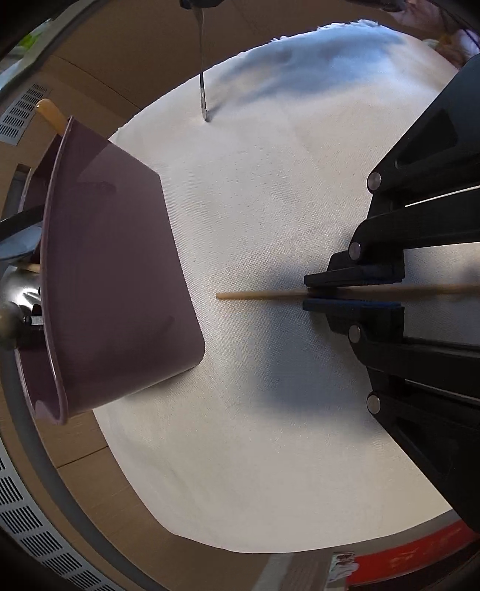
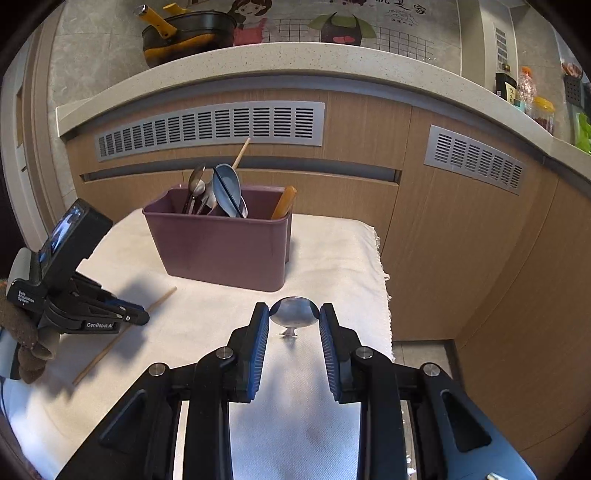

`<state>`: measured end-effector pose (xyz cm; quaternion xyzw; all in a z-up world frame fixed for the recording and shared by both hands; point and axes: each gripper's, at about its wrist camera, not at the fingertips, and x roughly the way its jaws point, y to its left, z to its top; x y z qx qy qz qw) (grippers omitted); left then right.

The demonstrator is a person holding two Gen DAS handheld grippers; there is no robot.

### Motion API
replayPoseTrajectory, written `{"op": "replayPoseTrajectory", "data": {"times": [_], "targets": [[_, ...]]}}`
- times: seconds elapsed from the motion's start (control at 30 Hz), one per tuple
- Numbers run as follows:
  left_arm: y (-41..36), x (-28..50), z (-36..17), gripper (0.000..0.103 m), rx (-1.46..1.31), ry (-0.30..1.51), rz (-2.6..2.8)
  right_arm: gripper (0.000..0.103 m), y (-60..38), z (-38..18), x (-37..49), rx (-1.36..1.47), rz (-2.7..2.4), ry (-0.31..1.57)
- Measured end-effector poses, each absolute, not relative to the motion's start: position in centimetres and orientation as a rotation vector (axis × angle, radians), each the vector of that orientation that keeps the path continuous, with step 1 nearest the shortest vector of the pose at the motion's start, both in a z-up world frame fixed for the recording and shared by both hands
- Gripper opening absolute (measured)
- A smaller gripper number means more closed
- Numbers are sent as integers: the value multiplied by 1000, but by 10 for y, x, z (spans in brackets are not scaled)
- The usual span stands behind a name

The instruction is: Organize utensils

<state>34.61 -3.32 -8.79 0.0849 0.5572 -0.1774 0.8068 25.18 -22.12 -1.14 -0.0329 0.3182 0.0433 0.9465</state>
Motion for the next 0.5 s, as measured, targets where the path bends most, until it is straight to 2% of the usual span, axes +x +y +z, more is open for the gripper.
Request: {"op": "replayPoseTrajectory", "data": {"times": [0.3,0.5], "targets": [[10,265,-11,5,-160,719,-323,25,-214,16,231,-67,99,578],[17,244,20,5,-195,619,-345,25,-201,37,215,-95,114,533]]}}
